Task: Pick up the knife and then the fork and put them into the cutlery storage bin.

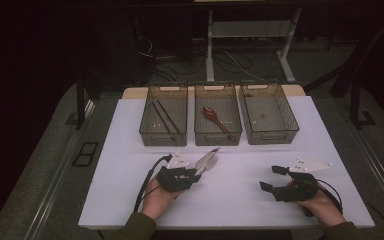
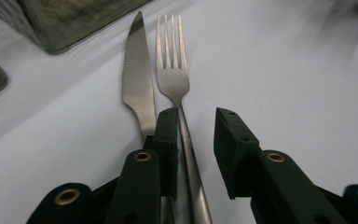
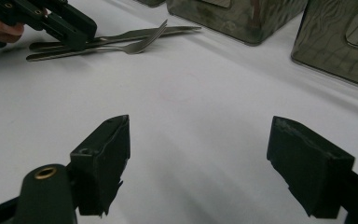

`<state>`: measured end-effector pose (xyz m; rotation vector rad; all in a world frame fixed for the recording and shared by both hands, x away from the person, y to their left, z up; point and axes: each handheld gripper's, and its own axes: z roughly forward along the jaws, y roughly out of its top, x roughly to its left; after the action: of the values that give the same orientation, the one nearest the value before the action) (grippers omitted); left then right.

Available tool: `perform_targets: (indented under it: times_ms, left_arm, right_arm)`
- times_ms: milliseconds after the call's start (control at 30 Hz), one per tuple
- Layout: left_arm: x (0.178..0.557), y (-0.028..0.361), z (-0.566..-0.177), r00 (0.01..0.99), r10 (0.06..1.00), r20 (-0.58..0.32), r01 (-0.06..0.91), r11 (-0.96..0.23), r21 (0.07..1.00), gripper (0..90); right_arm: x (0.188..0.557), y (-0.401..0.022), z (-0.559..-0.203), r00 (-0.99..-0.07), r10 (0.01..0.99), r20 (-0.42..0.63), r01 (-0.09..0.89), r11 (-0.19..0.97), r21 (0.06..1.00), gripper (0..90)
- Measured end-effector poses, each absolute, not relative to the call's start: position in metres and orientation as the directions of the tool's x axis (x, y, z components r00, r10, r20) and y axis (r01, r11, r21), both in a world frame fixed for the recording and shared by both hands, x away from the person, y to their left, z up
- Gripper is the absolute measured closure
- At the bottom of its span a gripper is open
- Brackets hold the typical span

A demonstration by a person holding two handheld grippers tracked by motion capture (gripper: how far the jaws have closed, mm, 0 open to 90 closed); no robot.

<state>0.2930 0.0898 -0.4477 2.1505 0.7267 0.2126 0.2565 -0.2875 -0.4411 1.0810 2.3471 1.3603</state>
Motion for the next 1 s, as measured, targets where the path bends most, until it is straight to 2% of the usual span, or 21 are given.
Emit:
perform_targets:
  times_ms: [567, 800, 1000]
  left_arm:
    - [0.298, 0.079, -0.454, 0.809, 0.586, -0.056, 0.43, -0.524, 0.735, 79.8]
    - [0.298, 0.079, -0.454, 0.792, 0.606, -0.075, 0.454, -0.504, 0.735, 84.0]
    - [0.297, 0.078, -0.452, 0.804, 0.587, -0.096, 0.458, -0.508, 0.73, 84.5]
  right_arm:
    - [0.257, -0.288, -0.441, -0.703, 0.692, 0.163, 0.485, 0.299, 0.822, 20.5]
    - [0.257, -0.288, -0.441, -0.709, 0.684, 0.174, 0.487, 0.295, 0.822, 22.0]
    - [0.258, -0.289, -0.44, -0.709, 0.679, 0.191, 0.49, 0.279, 0.826, 21.9]
